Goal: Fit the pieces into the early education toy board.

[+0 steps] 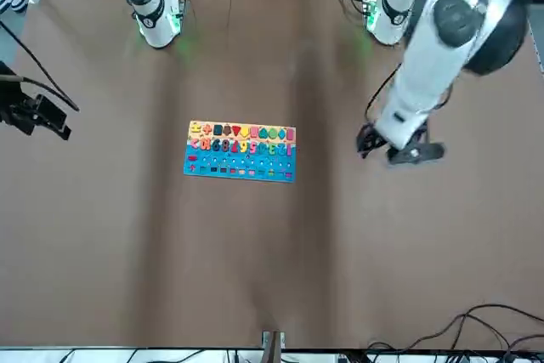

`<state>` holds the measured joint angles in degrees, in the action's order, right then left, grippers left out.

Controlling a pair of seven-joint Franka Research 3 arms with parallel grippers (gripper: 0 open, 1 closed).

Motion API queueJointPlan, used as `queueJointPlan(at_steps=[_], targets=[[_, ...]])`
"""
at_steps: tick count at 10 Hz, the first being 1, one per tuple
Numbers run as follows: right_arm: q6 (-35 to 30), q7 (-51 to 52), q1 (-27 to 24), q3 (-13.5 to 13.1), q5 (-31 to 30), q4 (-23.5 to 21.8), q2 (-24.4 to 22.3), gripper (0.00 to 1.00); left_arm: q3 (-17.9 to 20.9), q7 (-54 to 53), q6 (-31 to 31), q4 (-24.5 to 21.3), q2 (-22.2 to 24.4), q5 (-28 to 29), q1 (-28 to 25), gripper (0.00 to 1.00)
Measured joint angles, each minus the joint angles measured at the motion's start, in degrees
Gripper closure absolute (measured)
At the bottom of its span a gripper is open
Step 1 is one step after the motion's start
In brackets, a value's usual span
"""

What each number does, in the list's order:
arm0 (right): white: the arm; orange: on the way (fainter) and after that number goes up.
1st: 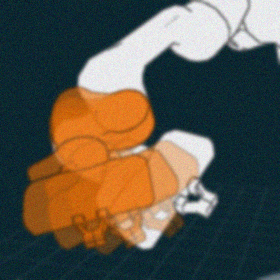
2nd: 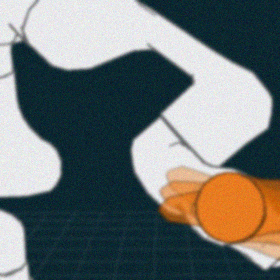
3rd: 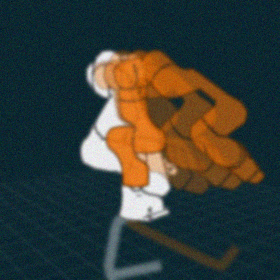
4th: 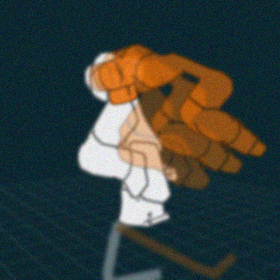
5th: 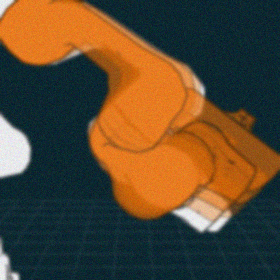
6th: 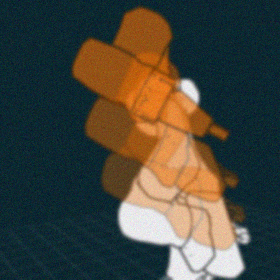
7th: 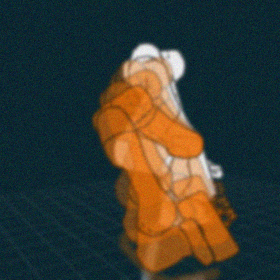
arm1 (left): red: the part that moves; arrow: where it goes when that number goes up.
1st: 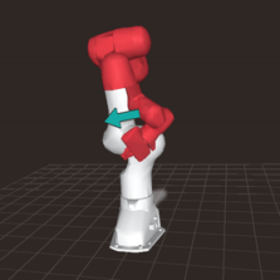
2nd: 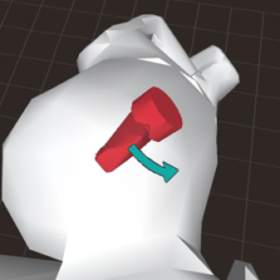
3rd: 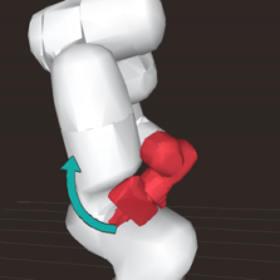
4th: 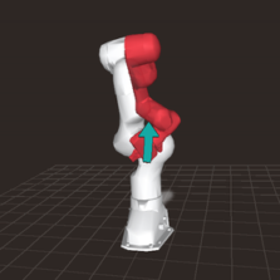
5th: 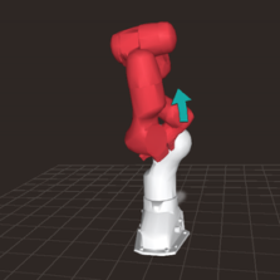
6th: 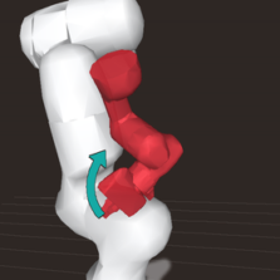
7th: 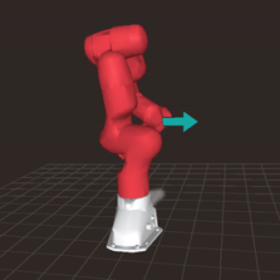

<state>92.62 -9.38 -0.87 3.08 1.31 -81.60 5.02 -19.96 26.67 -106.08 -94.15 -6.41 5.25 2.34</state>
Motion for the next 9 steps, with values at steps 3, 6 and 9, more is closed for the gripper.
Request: queueJointPlan(at_steps=[3, 6, 9], targets=[[0.0, 0.0, 1.5, 0.1, 0.0, 0.0, 0.0, 0.00, 1.3, -12.5, 4.9, -0.4, 6.7, -5.0, -7.2, 0.00], [0.0, 0.0, 2.2, 0.1, 0.0, 0.0, 0.0, 0.00, 14.1, -20.1, 10.5, -0.5, 10.6, -7.1, -1.9, 0.00], [0.1, 0.0, 2.2, -0.1, 0.0, 0.0, 0.0, 0.00, 20.1, -22.0, 16.2, -0.7, 14.2, -7.1, 0.2, 0.00]])
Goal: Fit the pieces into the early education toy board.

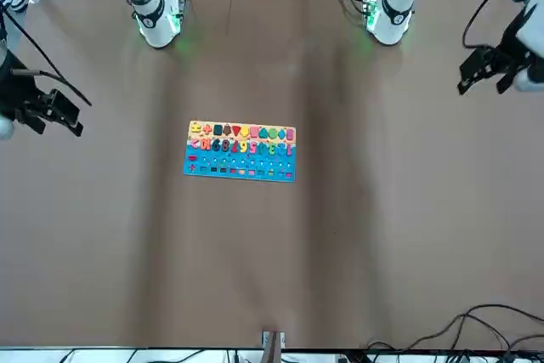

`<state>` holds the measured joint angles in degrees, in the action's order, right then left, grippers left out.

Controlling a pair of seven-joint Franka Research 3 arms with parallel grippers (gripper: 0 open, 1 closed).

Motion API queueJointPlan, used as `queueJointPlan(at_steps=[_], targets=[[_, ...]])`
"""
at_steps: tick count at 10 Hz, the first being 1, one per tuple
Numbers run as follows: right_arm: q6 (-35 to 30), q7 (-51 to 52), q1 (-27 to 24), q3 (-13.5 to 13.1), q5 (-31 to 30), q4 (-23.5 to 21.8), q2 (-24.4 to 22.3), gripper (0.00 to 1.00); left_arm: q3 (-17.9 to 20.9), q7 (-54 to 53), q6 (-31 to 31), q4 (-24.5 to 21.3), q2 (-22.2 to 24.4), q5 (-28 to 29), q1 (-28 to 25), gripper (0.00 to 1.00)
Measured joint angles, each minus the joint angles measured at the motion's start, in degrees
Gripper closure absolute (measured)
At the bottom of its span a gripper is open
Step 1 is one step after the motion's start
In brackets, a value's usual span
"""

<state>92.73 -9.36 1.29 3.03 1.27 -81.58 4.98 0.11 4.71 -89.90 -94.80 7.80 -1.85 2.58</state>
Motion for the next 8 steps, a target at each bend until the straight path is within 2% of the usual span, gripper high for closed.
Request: queueJointPlan(at_steps=[3, 8], targets=[[0.1, 0.0, -0.1, -0.2, 0.0, 0.0, 0.0, 0.00, 0.4, 0.6, 0.5, -1.5, 1.5, 0.0, 0.4, 0.00], [0.2, 0.0, -0.2, -0.4, 0.0, 0.2, 0.0, 0.00, 0.4, 0.8, 0.3, -2.4, 0.1, 0.0, 0.5, 0.00]])
